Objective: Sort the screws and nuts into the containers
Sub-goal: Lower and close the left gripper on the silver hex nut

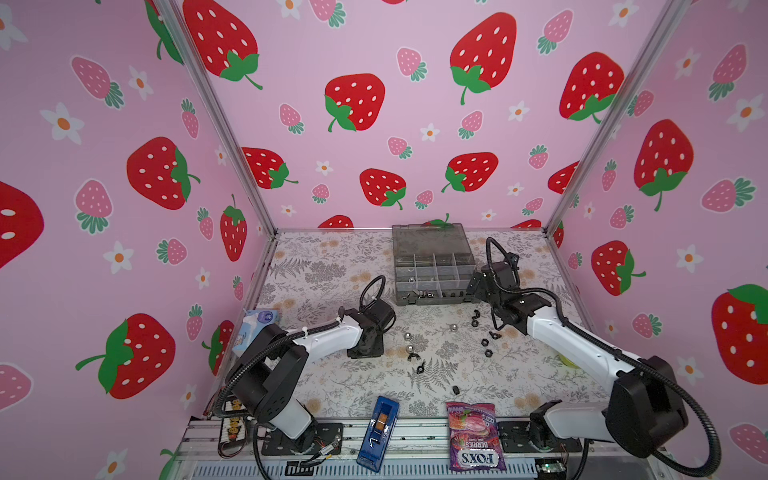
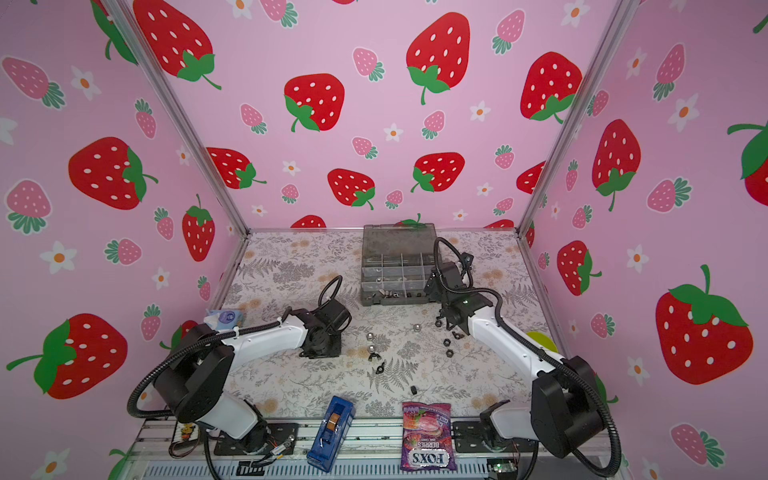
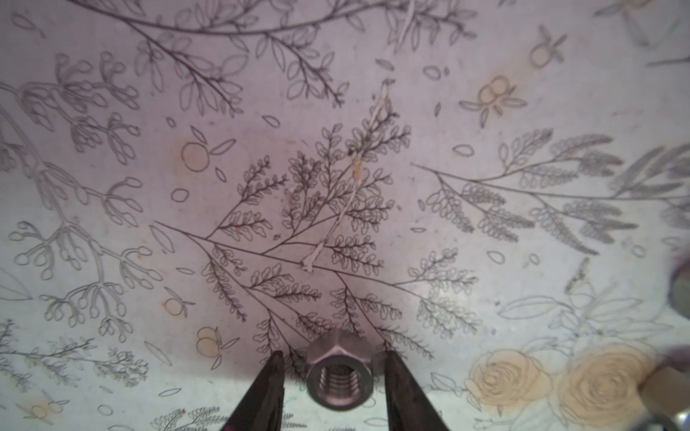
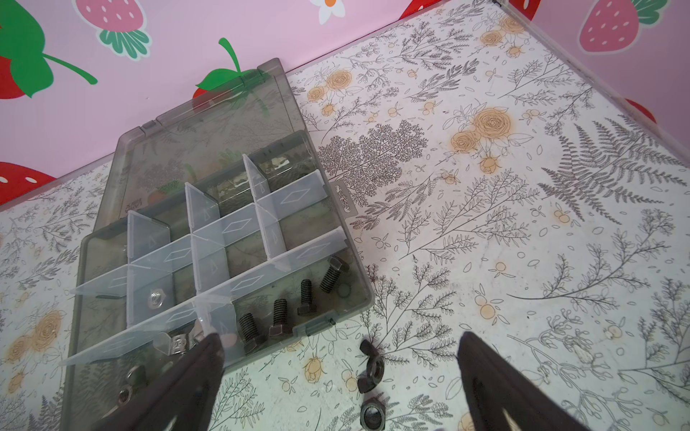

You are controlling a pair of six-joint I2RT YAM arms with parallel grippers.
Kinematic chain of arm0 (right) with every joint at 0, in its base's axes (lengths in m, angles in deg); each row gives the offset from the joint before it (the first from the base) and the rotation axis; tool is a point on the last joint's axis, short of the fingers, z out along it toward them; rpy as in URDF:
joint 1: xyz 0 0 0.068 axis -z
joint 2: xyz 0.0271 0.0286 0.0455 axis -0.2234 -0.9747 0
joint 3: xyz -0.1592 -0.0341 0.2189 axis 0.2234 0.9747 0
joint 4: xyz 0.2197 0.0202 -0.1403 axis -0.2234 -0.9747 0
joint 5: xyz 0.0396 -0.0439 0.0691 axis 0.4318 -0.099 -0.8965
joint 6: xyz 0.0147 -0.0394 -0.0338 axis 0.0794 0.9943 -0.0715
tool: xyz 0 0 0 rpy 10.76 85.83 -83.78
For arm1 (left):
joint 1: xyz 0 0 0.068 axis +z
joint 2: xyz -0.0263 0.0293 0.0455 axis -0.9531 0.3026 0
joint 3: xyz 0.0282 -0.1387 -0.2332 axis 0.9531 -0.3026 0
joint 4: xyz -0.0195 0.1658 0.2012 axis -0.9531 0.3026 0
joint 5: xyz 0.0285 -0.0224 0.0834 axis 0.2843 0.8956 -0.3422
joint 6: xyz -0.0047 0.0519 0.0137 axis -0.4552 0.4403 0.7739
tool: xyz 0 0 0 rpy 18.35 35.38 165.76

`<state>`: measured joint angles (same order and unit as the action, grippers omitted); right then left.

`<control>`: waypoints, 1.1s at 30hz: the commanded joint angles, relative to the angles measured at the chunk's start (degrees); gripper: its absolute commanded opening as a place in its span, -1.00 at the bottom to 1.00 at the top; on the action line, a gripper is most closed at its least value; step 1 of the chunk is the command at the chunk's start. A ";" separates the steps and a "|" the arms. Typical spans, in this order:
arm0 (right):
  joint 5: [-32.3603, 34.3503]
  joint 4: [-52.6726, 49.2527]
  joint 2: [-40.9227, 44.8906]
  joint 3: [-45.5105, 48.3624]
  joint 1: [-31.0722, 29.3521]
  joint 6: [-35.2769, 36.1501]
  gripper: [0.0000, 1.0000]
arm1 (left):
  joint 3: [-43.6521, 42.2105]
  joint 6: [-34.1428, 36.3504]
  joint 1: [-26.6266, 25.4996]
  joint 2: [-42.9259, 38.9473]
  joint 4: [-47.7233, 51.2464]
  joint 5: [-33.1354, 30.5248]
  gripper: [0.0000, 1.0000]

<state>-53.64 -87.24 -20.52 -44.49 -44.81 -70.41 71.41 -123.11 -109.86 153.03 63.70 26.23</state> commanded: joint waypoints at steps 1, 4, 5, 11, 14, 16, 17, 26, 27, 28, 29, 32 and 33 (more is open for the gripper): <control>1.00 -0.95 -0.22 -0.67 0.26 -0.78 0.99 | 1.17 -0.37 0.66 1.58 0.37 -0.40 -0.14; 1.43 -1.27 0.12 -0.40 0.26 -0.99 0.99 | 1.29 -0.28 1.06 1.89 0.67 0.09 -0.21; 1.58 -1.41 0.31 -0.31 0.26 -0.97 0.99 | 1.36 -0.27 1.09 1.84 0.84 0.22 -0.21; 1.74 -1.45 0.50 0.07 0.35 -1.30 0.99 | 1.30 -0.78 1.09 1.58 1.75 0.85 -0.32; 1.64 -1.52 0.37 0.04 0.35 -1.29 0.99 | 1.10 -0.98 1.09 1.50 2.25 0.85 -0.43; 1.67 -1.47 0.34 -0.05 0.37 -1.22 0.99 | 1.01 -0.96 1.09 1.31 2.42 0.85 -0.47; 1.66 -1.48 0.39 -0.04 0.35 -1.17 0.99 | 1.08 -1.04 1.09 1.19 2.44 0.85 -0.49; 1.43 -1.38 0.68 0.14 0.44 -1.17 0.99 | 2.58 0.05 1.05 0.23 2.79 -0.87 -0.59; 1.42 -1.22 0.70 0.21 0.44 -1.13 0.99 | 3.26 0.29 1.09 0.13 2.70 -1.28 -0.59; 1.45 -1.09 0.81 0.35 0.43 -1.04 0.99 | 4.01 0.50 1.10 -0.05 2.51 -1.62 -0.59; 1.42 -0.99 0.86 0.35 0.48 -1.00 0.99 | 5.01 0.81 0.97 -0.14 2.34 -1.96 -0.59; 1.40 -0.74 1.22 0.33 0.44 -0.97 0.99 | 8.36 1.87 0.91 -0.20 1.34 -2.93 -0.59; 1.39 -0.66 1.43 0.25 0.44 -0.98 0.99 | 9.72 2.31 0.79 -0.25 0.96 -3.35 -0.59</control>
<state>-53.27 -87.77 -20.52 -44.49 -44.72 -70.43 76.42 -122.06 -108.99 153.55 65.14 25.71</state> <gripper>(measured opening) 0.996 0.276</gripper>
